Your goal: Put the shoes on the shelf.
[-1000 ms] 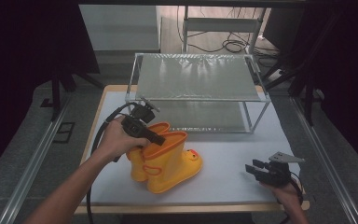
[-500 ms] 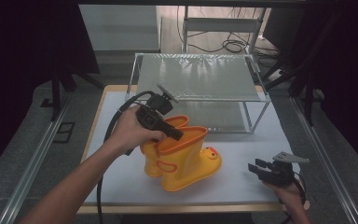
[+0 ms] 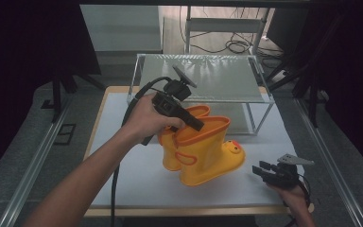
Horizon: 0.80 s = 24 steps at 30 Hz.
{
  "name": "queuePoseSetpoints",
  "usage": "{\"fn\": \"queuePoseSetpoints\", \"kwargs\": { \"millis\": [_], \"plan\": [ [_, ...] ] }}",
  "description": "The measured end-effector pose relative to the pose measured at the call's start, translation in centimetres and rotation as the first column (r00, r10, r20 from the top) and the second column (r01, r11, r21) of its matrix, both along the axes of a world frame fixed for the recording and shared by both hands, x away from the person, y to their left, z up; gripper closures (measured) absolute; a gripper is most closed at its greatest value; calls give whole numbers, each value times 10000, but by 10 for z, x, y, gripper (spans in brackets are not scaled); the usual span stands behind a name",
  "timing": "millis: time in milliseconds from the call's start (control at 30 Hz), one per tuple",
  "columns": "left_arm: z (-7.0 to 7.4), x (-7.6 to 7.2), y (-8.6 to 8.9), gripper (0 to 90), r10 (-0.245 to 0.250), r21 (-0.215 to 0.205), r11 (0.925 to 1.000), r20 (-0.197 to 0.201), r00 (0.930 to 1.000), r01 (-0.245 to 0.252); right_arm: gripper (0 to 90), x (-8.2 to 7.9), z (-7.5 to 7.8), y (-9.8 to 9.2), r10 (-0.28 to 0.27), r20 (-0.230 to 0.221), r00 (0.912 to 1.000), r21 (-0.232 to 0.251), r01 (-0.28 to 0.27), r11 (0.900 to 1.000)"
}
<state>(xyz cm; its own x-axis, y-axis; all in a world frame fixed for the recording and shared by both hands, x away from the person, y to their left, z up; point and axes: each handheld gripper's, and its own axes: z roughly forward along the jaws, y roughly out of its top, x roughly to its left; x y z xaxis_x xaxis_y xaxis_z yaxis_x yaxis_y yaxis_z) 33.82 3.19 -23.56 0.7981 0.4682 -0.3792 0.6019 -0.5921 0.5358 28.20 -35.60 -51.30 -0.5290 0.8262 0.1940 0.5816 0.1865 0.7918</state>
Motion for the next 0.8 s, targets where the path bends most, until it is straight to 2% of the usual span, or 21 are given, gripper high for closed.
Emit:
{"fn": "queuePoseSetpoints", "kwargs": {
  "millis": [267, 400, 500, 800],
  "plan": [
    [18, 4, -12, 823, -50, -133, 9999, 194, 9998, 52, 537, 0, 0, -3, -42, 0, 10000, 43, 42, 10000],
    [28, 6, -14, 822, -90, -391, 9992, 140, 9999, 95, 538, 1, 0, -3, -58, 59, 10000, 42, 58, 10000],
    [36, 8, -14, 823, -74, -350, 9994, 241, 9997, 82, 538, 1, -1, -3, -50, 50, 10000, 24, 50, 10000],
    [67, 14, -23, 822, 165, -459, 9988, 533, 9984, -140, 539, 1, -1, -3, -99, 33, 9999, 95, 99, 9999]
  ]
}}
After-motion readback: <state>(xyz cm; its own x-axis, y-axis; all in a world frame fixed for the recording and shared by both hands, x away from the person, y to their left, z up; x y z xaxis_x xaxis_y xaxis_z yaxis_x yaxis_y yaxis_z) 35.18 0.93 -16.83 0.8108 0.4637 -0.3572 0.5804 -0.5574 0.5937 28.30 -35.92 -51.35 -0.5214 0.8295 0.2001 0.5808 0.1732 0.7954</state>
